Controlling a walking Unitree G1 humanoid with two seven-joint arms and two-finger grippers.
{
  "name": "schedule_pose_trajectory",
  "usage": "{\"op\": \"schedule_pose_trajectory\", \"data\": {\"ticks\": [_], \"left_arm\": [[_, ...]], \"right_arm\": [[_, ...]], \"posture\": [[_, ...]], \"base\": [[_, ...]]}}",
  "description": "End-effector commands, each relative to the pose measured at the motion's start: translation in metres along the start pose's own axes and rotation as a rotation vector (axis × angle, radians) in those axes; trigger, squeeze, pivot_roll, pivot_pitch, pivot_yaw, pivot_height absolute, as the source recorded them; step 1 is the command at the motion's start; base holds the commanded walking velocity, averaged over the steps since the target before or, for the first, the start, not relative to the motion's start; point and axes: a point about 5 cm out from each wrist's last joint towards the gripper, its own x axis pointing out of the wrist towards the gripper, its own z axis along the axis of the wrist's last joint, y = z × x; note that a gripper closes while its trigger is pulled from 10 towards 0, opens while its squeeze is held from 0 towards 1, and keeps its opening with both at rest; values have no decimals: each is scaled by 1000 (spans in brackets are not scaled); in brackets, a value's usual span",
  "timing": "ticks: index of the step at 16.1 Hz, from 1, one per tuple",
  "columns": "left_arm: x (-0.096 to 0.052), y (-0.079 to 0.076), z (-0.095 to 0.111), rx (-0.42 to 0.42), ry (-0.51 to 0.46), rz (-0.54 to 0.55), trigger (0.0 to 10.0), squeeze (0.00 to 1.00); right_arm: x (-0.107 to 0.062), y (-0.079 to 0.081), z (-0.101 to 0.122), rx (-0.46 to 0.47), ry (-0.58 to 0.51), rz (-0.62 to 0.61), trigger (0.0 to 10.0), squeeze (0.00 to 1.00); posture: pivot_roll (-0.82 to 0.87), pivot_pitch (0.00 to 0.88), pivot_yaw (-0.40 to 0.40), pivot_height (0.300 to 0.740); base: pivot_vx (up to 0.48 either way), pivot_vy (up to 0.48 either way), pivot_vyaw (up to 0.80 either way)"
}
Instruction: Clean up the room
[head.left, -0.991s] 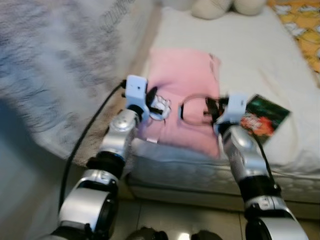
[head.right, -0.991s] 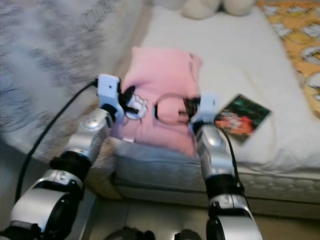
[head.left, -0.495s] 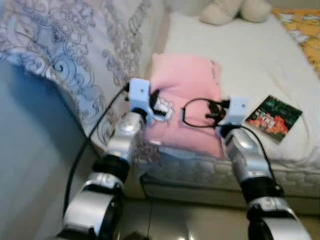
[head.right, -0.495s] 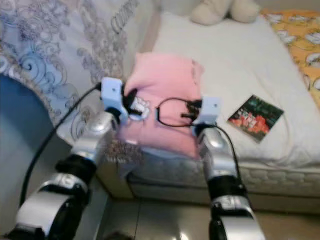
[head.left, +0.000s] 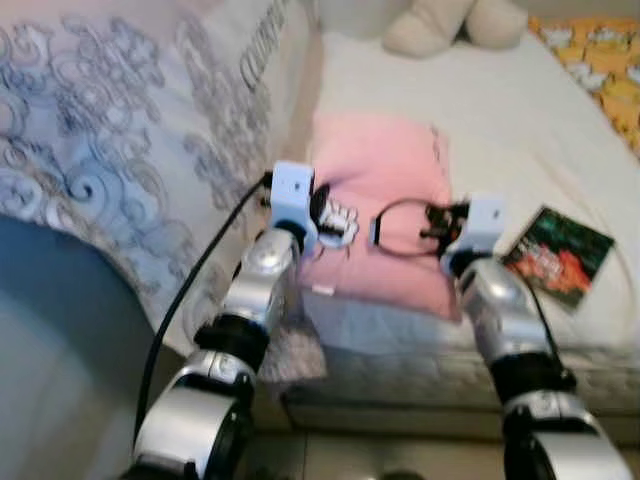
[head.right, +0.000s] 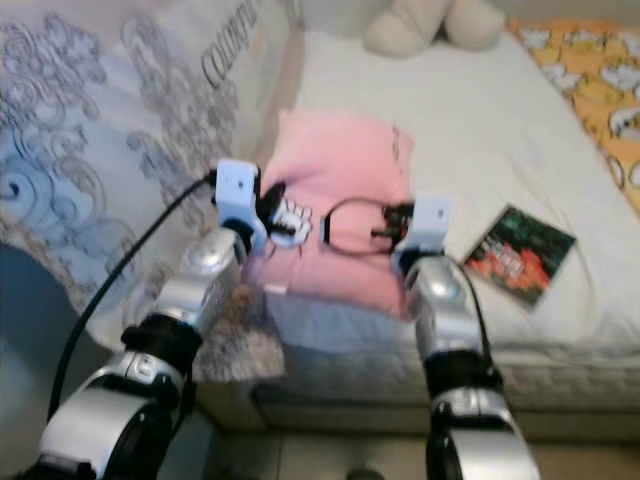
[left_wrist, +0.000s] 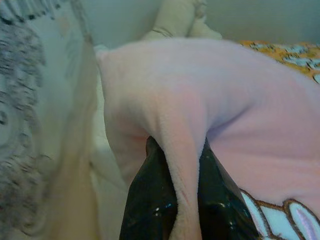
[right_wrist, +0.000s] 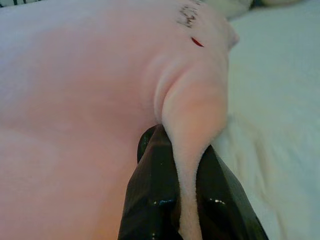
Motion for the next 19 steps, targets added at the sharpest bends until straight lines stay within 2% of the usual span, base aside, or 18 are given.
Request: {"op": "schedule_pose_trajectory", "data": {"ticks": [1,3,4,5,7,9,11,13,15,17,19], "left_arm": [[0,21,18,-12,-59,112,10000,0],[7,15,13,-68,-4,201,10000,0],[9,14,13,-61,6,226,10000,0],[16,10,8,2,43,257,10000,0],[17,12,4,45,60,286,10000,0],[16,15,-6,-20,126,309,10000,0],[10,14,-22,21,182,307,10000,0],[6,19,-29,34,205,323,10000,0],[10,17,-23,17,177,322,10000,0],[10,8,-25,19,171,296,10000,0],[9,5,-28,6,181,287,10000,0]], "right_arm": [[1,-15,4,-16,6,-56,10000,0],[11,-28,14,-98,52,-54,10000,0],[14,-27,16,-128,62,-43,10000,0],[21,-25,12,-243,138,-4,10000,0],[22,-22,3,-338,200,18,10000,0],[20,-17,-13,-351,268,21,10000,0],[20,-11,-19,-352,281,17,10000,0],[19,-5,-25,-361,288,24,10000,0],[20,1,-26,-446,279,50,10000,0],[21,-3,-24,-454,279,31,10000,0],[19,-4,-27,-477,290,25,10000,0]], "posture": [[-141,0,78,740],[-137,0,86,740],[-136,0,90,740],[-137,0,96,740],[-134,0,94,740],[-138,3,98,740],[-147,25,107,740],[-145,39,106,740],[-135,48,100,740],[-137,55,86,740],[-147,68,78,740]], "base": [[480,0,0],[472,0,0],[311,0,0],[0,0,0],[0,0,0],[0,0,0],[0,0,0],[0,0,0],[0,0,0],[0,0,0],[0,0,0]]}}
